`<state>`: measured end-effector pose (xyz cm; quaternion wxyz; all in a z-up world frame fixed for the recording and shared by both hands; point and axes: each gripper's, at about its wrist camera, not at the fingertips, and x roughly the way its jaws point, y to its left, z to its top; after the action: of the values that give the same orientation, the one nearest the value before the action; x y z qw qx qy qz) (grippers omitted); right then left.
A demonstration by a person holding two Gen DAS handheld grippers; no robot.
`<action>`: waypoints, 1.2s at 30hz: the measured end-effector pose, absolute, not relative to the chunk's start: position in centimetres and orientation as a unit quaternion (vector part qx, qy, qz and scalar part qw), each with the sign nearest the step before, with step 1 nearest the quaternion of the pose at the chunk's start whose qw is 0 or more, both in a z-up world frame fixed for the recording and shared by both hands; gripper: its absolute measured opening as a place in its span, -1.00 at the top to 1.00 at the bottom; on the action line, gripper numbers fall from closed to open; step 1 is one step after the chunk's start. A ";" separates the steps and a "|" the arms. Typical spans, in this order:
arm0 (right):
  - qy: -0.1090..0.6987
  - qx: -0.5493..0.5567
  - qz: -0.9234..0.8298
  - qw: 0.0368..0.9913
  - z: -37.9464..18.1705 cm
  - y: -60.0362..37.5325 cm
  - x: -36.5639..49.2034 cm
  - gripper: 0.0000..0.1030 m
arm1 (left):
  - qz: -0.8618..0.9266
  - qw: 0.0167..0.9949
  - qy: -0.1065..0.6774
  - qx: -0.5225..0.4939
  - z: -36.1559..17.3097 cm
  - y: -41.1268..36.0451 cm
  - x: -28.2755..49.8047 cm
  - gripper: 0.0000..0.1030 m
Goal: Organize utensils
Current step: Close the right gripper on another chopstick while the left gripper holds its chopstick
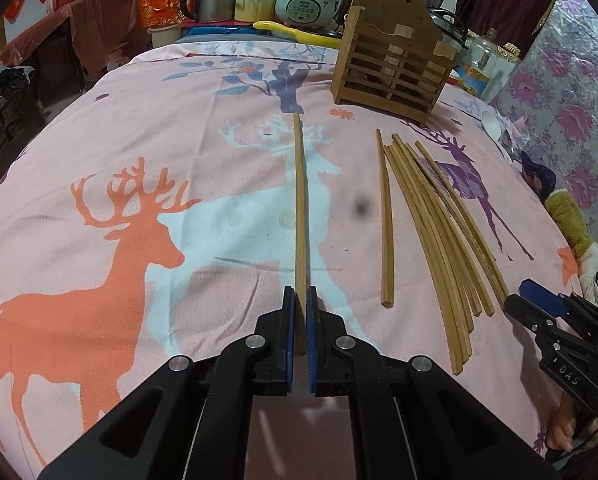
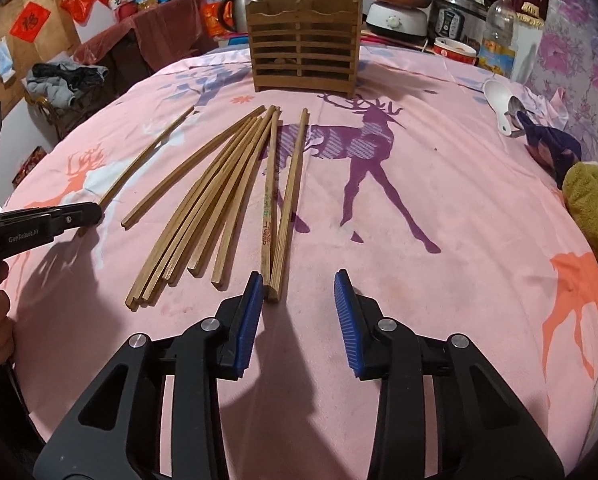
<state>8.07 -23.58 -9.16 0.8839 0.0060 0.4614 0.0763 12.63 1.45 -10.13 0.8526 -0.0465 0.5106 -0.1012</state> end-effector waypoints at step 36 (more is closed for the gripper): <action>0.469 -0.010 0.084 0.879 -9.5 -22.9 8.3 0.85 | -0.072 0.866 0.491 0.051 -10.2 -1.1 11.8 0.87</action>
<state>8.30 -22.91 -9.50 0.8791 -0.0099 0.4691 0.0840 11.79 -1.09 -10.22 0.8664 0.0514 0.4914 -0.0724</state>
